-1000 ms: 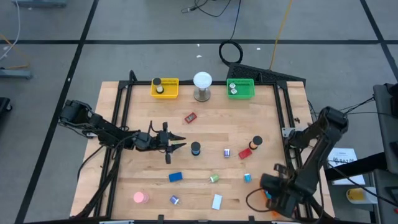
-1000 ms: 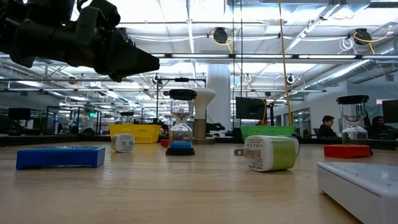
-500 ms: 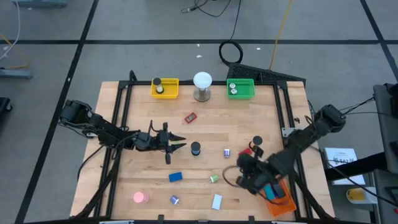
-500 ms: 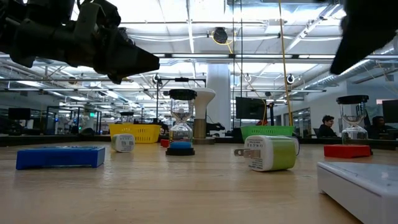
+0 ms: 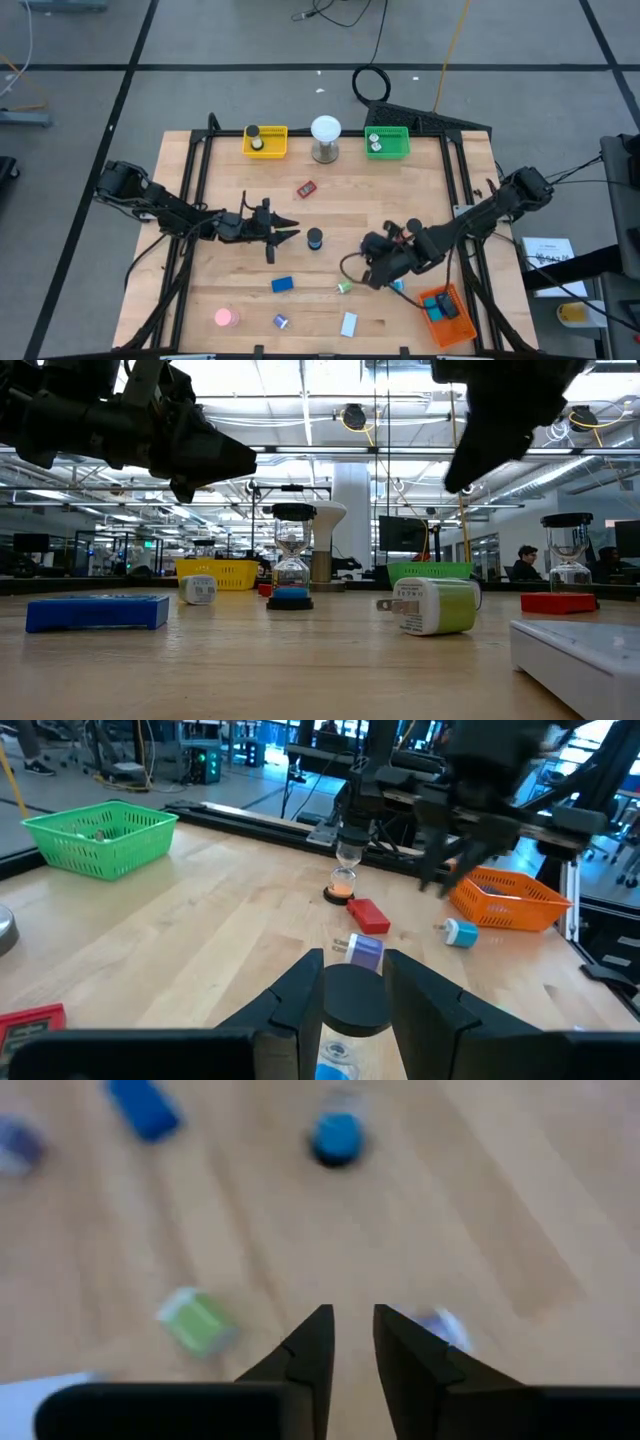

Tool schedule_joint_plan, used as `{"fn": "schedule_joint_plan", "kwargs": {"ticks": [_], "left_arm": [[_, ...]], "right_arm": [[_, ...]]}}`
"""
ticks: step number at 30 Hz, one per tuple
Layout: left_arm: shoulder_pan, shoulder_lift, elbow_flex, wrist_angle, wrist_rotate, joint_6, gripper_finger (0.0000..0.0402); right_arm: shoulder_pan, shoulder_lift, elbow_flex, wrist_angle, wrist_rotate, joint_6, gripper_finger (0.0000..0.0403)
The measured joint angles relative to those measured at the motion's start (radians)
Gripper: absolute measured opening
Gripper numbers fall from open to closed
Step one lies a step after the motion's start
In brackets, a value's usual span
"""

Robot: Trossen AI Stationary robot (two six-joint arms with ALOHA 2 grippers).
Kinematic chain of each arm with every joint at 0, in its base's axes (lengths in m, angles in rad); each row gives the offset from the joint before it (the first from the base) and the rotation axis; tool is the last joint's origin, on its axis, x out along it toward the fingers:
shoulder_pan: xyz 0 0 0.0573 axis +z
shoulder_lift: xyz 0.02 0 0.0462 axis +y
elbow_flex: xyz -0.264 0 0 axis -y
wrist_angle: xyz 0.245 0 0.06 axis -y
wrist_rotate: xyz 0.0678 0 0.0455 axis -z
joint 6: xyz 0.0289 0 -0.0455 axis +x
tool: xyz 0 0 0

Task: Pick & Place Office items
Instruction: Put the top purple charger adapter into the green bin

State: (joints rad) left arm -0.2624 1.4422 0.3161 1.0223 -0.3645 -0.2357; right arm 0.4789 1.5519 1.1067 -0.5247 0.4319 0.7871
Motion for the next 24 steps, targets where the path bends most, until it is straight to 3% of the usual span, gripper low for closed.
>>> {"fn": "schedule_joint_plan", "kwargs": {"ticks": [6,10,18,20,24], "left_arm": [[-0.025,0.000,0.000,-0.016,0.000,0.061,0.0106],[-0.050,0.000,0.000,-0.022,0.000,0.102,0.0106],[-0.060,0.000,0.000,-0.024,-0.029,0.088,0.0106],[-0.060,0.000,0.000,-0.026,-0.030,0.079,0.0106],[-0.060,0.000,0.000,-0.026,-0.030,0.077,0.0106]], "right_arm": [[0.003,0.084,0.002,0.147,-0.120,-0.146,0.0113],[0.003,0.137,0.014,0.124,-0.123,-0.196,0.0150],[-0.095,0.151,0.053,-0.139,-0.096,0.159,0.0202],[-0.131,0.150,0.053,-0.226,-0.139,0.230,0.0209],[-0.197,0.164,0.053,-0.252,-0.173,0.269,0.0218]]}}
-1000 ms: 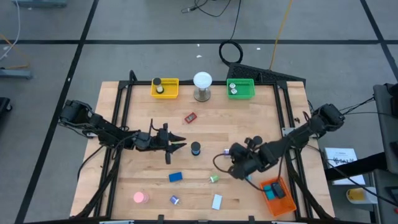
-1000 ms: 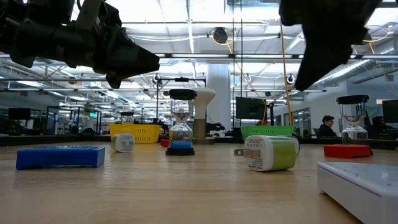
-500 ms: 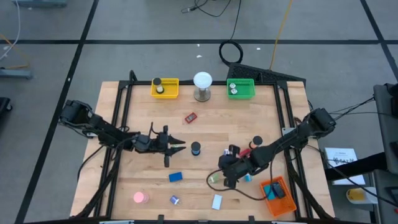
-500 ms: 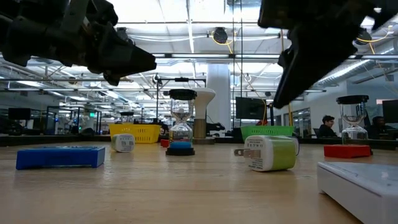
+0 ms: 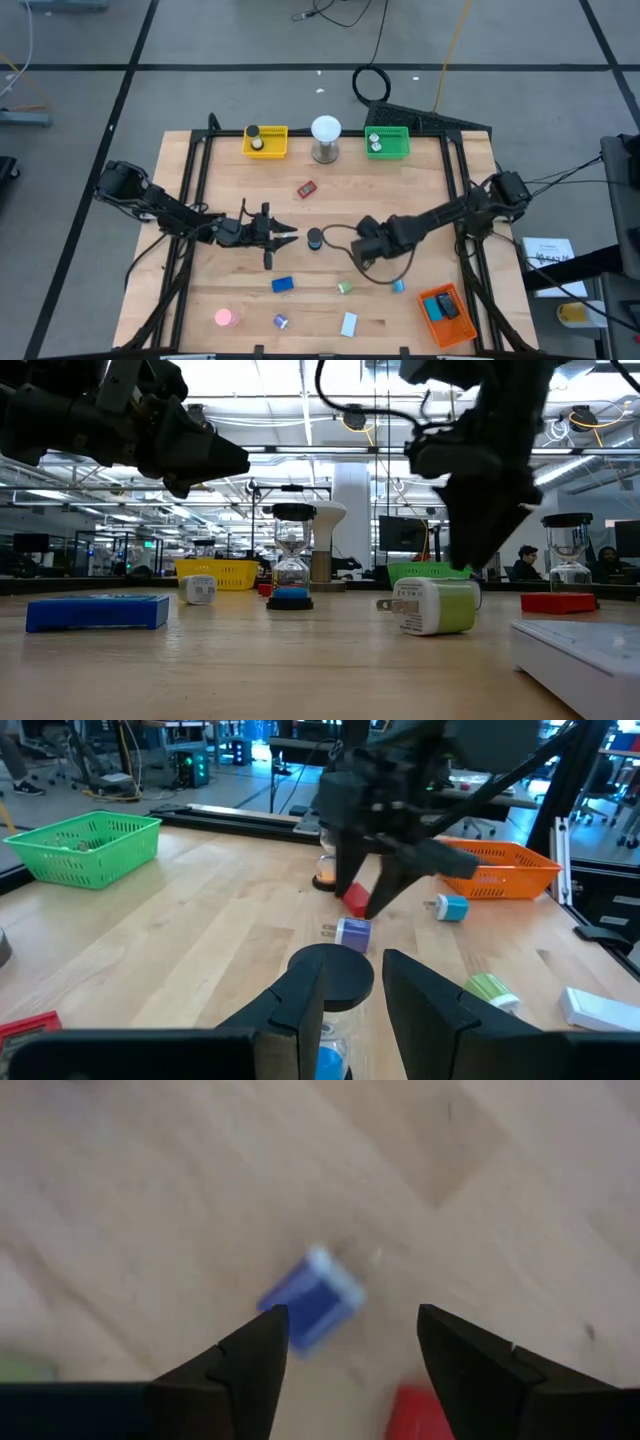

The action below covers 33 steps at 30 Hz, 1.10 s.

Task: Pick & Place Office items
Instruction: Put the top purple charger adapter into the green bin

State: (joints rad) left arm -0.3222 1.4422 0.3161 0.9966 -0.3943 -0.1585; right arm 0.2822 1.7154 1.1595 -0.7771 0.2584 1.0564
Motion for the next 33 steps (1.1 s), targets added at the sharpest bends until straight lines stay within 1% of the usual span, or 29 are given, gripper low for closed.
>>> {"fn": "schedule_joint_plan", "kwargs": {"ticks": [2,5,10,16,19,23,27,30,33], "left_arm": [[0.000,0.000,0.000,0.000,0.000,0.000,0.0106],[0.000,0.000,0.000,-0.001,0.000,-0.001,0.0106],[0.000,0.000,0.000,-0.003,0.000,-0.001,0.0106],[0.001,0.000,0.000,-0.006,0.000,-0.002,0.0106],[0.001,0.000,0.000,-0.006,0.000,-0.002,0.0106],[0.001,0.000,0.000,-0.006,0.000,-0.002,0.0106],[0.001,0.000,0.000,-0.006,0.000,-0.002,0.0106],[0.001,0.000,0.000,-0.006,0.000,-0.003,0.0106],[0.001,0.000,0.000,-0.006,0.000,-0.007,0.0106]], "right_arm": [[-0.021,0.003,0.000,0.026,-0.003,-0.022,0.0220],[-0.046,0.001,0.000,0.076,-0.037,-0.040,0.0220],[-0.074,0.030,0.000,0.067,-0.062,-0.024,0.0220],[-0.087,0.094,0.000,0.072,-0.158,-0.033,0.0218],[-0.087,0.114,0.001,0.073,-0.158,-0.050,0.0208],[-0.087,0.114,0.003,0.079,-0.157,-0.064,0.0179],[-0.087,0.084,0.007,0.065,-0.158,-0.084,0.0164],[-0.087,0.055,0.030,0.051,-0.156,-0.085,0.0170],[-0.074,0.038,0.053,0.003,-0.160,-0.063,0.0189]]}}
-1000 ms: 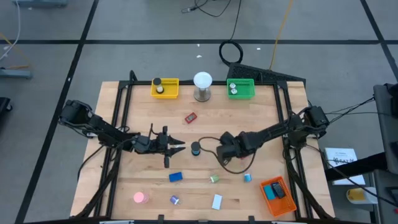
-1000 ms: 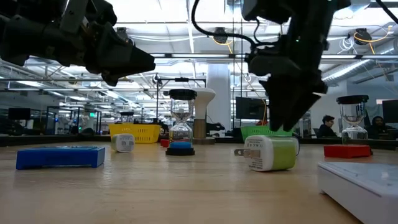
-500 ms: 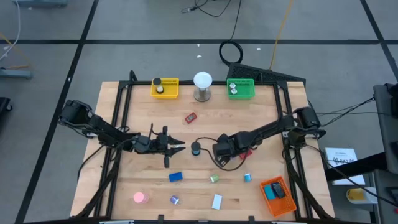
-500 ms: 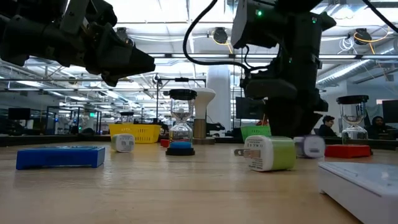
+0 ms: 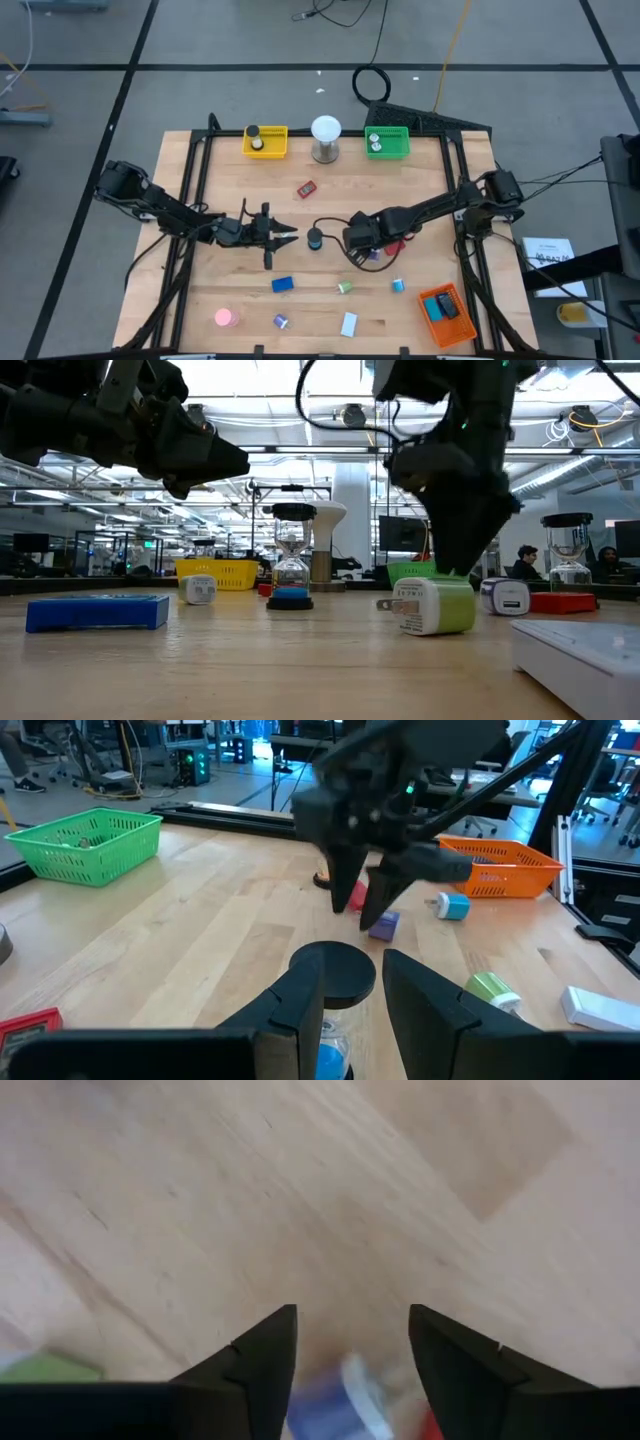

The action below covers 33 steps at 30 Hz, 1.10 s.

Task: Pick & Place Office items
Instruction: Put the top purple charger adapter into the green bin

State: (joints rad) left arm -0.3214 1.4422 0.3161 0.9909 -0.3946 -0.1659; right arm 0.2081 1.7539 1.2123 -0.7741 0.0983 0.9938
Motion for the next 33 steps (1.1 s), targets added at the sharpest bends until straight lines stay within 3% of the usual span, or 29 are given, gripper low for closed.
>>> {"fn": "schedule_joint_plan", "kwargs": {"ticks": [6,12,25,33], "left_arm": [[0.000,0.000,0.000,0.000,0.000,-0.001,0.0106],[-0.001,0.000,0.000,0.000,0.000,-0.004,0.0106],[0.000,0.000,0.000,0.001,0.000,-0.005,0.0106],[0.000,0.000,0.000,0.001,0.000,-0.004,0.0106]], "right_arm": [[0.034,-0.002,0.027,-0.139,-0.082,0.150,0.0228],[0.043,-0.001,0.012,-0.114,-0.076,0.177,0.0238],[0.035,-0.001,-0.045,-0.004,-0.100,0.165,0.0196],[0.035,-0.001,-0.046,0.148,-0.072,0.015,0.0164]]}}
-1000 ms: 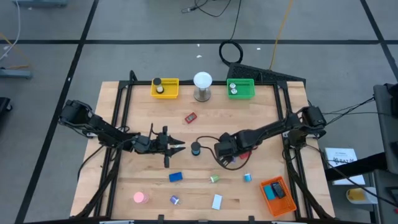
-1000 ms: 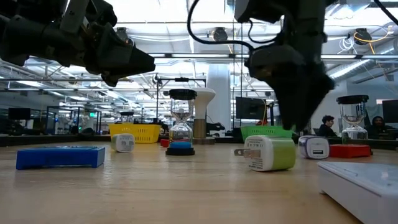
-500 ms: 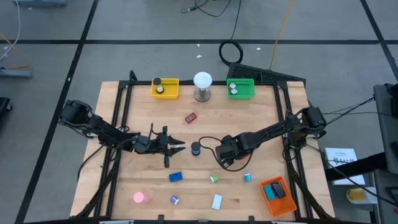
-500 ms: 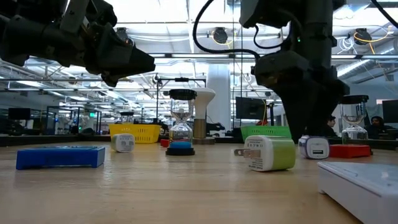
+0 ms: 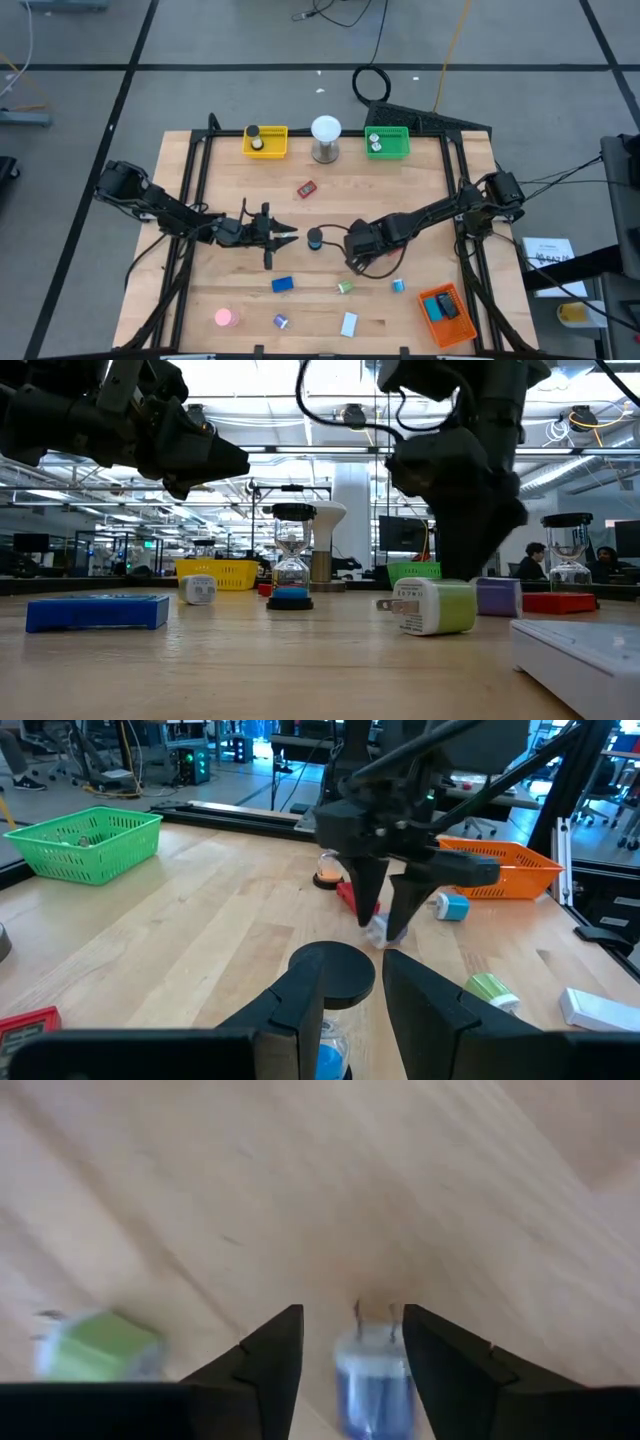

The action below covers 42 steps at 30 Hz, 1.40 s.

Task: Pick & Place Office items
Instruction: Put the top purple charger adapter into the green bin

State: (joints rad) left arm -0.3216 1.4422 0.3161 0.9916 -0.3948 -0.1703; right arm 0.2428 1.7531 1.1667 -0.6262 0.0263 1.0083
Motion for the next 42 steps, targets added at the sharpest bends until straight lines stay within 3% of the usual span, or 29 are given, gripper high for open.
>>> {"fn": "schedule_joint_plan", "kwargs": {"ticks": [3,14,19,35,42], "left_arm": [[0.000,0.000,0.000,0.000,0.000,0.000,0.0106],[0.000,0.000,0.000,0.000,0.000,0.001,0.0106],[0.000,0.000,0.000,0.000,0.000,0.002,0.0106],[0.000,0.000,0.000,0.000,0.000,0.009,0.0106],[0.000,0.000,0.000,0.000,0.000,0.008,0.0106]], "right_arm": [[0.002,0.000,0.002,0.051,-0.002,-0.033,0.0162],[0.047,0.000,0.049,-0.056,0.038,-0.257,0.0219],[0.081,0.000,0.049,-0.060,0.058,-0.327,0.0225],[0.074,0.035,0.003,-0.036,0.079,-0.392,0.0200],[0.064,0.067,0.002,-0.043,0.079,-0.420,0.0143]]}}
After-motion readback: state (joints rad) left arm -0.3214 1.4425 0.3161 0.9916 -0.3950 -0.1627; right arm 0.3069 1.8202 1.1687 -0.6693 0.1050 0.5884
